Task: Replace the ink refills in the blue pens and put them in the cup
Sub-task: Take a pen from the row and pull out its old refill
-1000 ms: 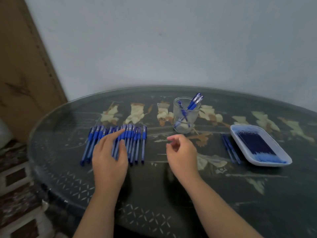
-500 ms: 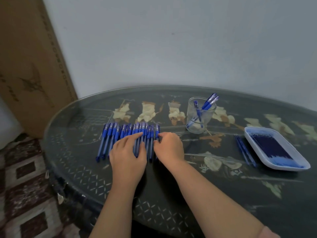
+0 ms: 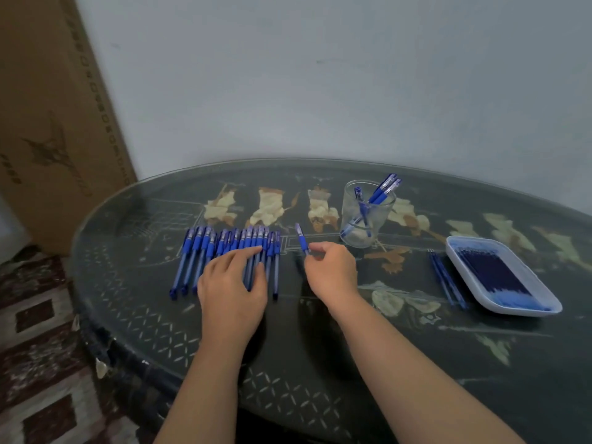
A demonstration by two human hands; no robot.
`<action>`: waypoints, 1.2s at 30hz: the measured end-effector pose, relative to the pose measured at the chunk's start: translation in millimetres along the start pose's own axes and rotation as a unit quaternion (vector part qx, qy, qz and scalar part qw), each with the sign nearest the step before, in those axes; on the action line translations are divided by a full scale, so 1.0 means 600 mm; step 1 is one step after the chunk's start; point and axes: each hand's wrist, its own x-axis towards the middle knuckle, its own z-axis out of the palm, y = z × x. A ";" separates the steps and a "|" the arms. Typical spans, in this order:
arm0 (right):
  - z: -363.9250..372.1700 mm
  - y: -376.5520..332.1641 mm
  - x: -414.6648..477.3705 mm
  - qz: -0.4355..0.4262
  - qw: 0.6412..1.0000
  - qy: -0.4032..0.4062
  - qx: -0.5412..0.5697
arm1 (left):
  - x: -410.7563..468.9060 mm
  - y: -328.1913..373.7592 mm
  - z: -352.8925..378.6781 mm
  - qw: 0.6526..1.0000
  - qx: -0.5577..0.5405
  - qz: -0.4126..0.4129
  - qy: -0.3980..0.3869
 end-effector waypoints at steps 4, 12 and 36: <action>-0.057 0.062 -0.014 -0.049 0.998 0.016 0.020 | -0.002 0.010 -0.001 0.999 0.004 0.043 0.003; -0.167 0.191 -0.041 -0.162 0.977 0.105 -0.087 | -0.039 0.112 0.061 0.979 -0.081 0.169 -0.081; -0.178 0.239 -0.016 -0.264 0.950 0.144 -0.086 | -0.041 0.160 0.149 0.968 -0.100 0.197 -0.122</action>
